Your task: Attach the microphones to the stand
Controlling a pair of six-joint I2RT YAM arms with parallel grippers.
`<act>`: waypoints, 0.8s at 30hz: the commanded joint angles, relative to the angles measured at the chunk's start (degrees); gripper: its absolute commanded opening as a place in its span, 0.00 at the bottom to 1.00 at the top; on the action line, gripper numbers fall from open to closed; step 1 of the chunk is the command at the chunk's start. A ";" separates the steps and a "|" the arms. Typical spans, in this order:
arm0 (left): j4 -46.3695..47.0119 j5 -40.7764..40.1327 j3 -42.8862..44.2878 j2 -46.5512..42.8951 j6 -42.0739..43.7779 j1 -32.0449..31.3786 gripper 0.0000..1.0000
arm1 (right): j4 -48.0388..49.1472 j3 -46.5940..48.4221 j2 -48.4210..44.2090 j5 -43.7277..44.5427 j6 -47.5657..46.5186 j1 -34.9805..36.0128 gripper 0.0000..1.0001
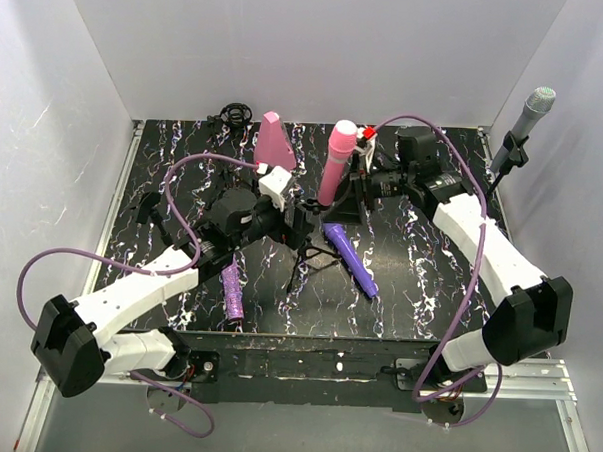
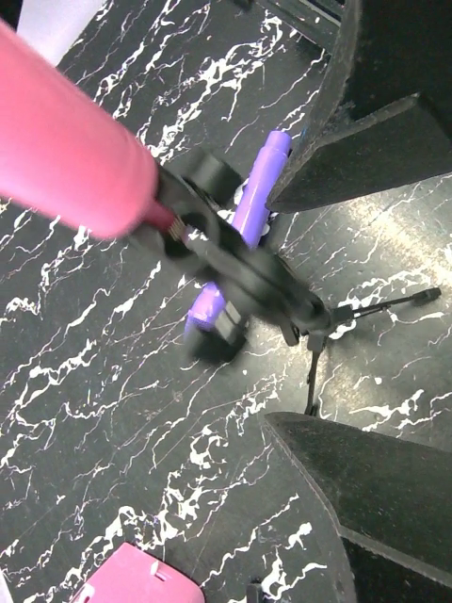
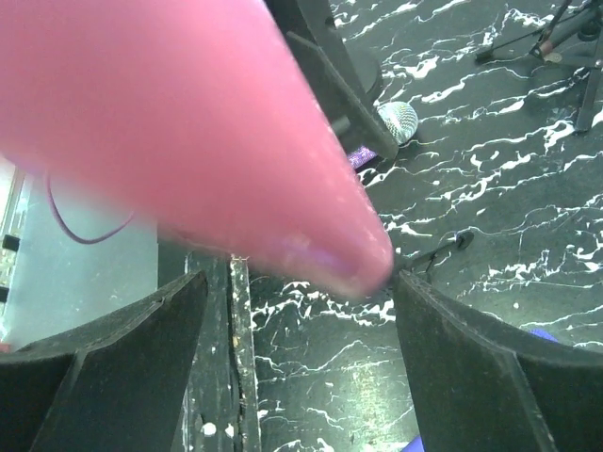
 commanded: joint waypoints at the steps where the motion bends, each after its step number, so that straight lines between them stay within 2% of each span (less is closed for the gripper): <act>1: 3.21 2.81 -0.34 1.06 -0.79 1.60 0.85 | -0.26 -1.44 -3.50 -3.44 -0.28 -1.76 0.87; 8: 4.26 5.88 -0.43 2.91 -0.79 2.84 0.82 | 1.94 -6.54 -7.80 -6.69 -0.36 -5.80 0.89; 17: 13.04 10.46 -5.26 3.26 1.75 2.93 0.74 | 3.88 -14.71 -13.26 -10.64 -1.50 -10.99 0.89; 20: 14.02 10.81 -4.57 4.93 3.16 2.93 0.64 | 2.47 -17.61 -15.10 -11.00 -4.39 -12.14 0.89; 24: 13.41 10.73 -2.11 7.65 4.74 2.93 0.30 | 0.98 -23.06 -18.96 -12.31 -8.70 -13.45 0.89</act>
